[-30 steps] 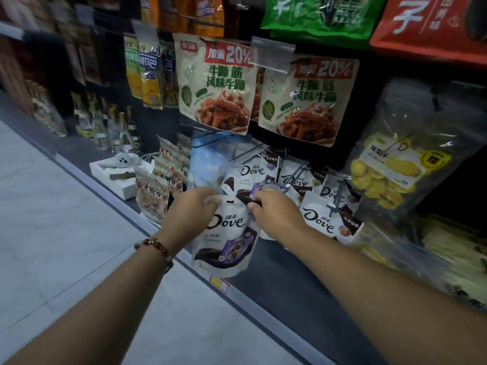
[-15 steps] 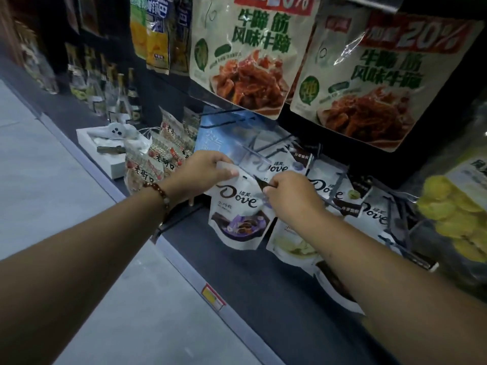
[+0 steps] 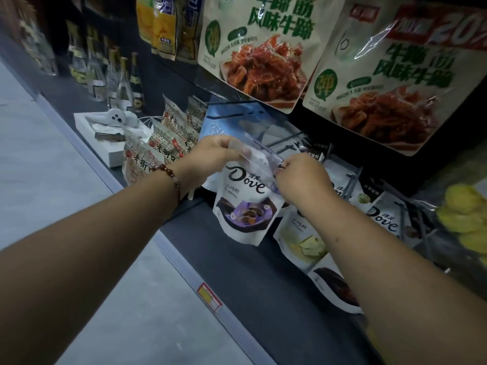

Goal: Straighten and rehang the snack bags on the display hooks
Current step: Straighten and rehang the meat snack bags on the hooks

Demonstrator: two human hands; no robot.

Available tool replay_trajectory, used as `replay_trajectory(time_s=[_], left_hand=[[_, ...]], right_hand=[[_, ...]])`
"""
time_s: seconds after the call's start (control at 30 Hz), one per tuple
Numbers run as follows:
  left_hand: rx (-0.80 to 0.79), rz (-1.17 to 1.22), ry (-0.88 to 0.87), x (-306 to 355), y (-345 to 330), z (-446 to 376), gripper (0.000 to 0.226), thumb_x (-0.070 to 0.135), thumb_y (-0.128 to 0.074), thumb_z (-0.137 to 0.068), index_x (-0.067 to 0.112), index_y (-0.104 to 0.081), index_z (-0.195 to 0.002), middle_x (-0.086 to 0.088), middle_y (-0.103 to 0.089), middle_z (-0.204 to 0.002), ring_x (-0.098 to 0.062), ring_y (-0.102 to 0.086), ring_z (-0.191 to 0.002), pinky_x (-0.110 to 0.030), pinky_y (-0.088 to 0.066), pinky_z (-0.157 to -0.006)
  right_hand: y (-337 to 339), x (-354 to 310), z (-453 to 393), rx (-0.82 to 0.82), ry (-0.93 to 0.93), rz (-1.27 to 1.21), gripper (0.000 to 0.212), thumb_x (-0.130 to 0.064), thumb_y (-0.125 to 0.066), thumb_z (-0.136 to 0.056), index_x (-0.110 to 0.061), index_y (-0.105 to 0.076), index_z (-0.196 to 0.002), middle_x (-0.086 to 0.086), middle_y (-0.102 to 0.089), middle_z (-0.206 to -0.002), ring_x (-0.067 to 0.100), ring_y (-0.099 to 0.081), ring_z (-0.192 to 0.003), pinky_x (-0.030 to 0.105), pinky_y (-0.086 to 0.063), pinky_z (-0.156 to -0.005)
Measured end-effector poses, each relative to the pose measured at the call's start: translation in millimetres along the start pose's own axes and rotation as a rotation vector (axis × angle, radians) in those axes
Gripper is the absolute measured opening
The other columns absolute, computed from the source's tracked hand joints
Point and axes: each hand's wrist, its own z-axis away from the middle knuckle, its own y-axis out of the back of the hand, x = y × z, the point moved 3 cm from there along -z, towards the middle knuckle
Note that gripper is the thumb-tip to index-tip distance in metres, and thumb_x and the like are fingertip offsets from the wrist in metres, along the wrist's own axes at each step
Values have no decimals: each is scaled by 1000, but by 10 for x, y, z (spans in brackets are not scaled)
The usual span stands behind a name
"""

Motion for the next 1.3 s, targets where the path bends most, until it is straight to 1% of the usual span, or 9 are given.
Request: replay_trajectory(time_s=[0.13, 0.33, 0.5, 0.63, 0.8, 1.0, 1.07, 1.2, 1.3], left_hand=[[100, 3, -16, -7, -157, -17, 10, 8, -74, -84, 3, -71, -93, 3, -69, -79, 8, -62, -58, -7, -44, -55], [198, -103, -10, -93, -264, -53, 16, 30, -78, -82, 15, -74, -85, 3, -74, -85, -7, -66, -79, -23, -53, -74], [140, -98, -10, -18, -126, 65, 14, 17, -73, -87, 12, -73, -100, 2, -67, -83, -2, -57, -64, -15, -46, -58], [62, -1, 21, 66, 30, 162, 20, 15, -69, -90, 6, -69, -107, 0, -68, -90, 1, -64, -66, -14, -48, -58], [124, 0, -11, 92, -42, 120, 14, 6, -66, -90, -3, -71, -99, 3, -69, -75, 6, -57, -48, -8, -41, -48], [209, -250, 15, -17, -132, -53, 17, 32, -71, -89, 17, -71, -81, -2, -65, -72, -16, -49, -56, -27, -41, -51], [221, -459, -70, 25, -111, -42, 8, 28, -65, -92, 24, -71, -94, 1, -71, -91, -16, -61, -71, -30, -53, -65], [193, -883, -121, 107, 22, 124, 50, 23, -55, -93, 23, -46, -143, -2, -54, -140, -24, -54, -123, -37, -47, -96], [170, -1077, -123, 237, 112, 332, 59, 26, -51, -96, 21, -32, -151, -6, -40, -152, -28, -44, -133, -41, -43, -102]], right_hand=[[97, -80, -89, -1, -7, 230, 15, -6, -63, -85, -6, -54, -72, 7, -50, -73, 25, -51, -75, 27, -38, -61], [189, -45, -146, 2, -48, 340, 23, -11, -67, -86, -7, -64, -109, 14, -65, -117, 32, -61, -107, 31, -40, -71], [214, -77, -171, -83, 1, 315, 21, -19, -60, -89, -7, -52, -74, 9, -50, -75, 29, -50, -80, 30, -37, -62], [264, -135, -131, -59, 105, 295, 19, -22, -62, -88, -6, -63, -78, 10, -54, -75, 29, -51, -71, 26, -32, -50], [288, -202, -143, -139, 52, 410, 27, -11, -68, -77, -7, -47, -61, 9, -47, -72, 29, -50, -77, 30, -39, -61], [198, -74, -285, -71, 50, 371, 17, -19, -65, -85, -6, -55, -80, 11, -56, -88, 28, -58, -88, 31, -42, -69], [198, -46, -278, -48, 56, 391, 14, -19, -65, -86, -8, -62, -93, 12, -61, -99, 30, -61, -95, 31, -43, -70], [283, -31, -114, -30, 118, 434, 19, -14, -54, -90, -12, -67, -103, 12, -66, -106, 29, -56, -86, 30, -43, -69], [420, -75, 131, -63, 184, 489, 33, -21, -52, -94, -13, -59, -125, 11, -60, -127, 31, -57, -112, 34, -45, -87]])
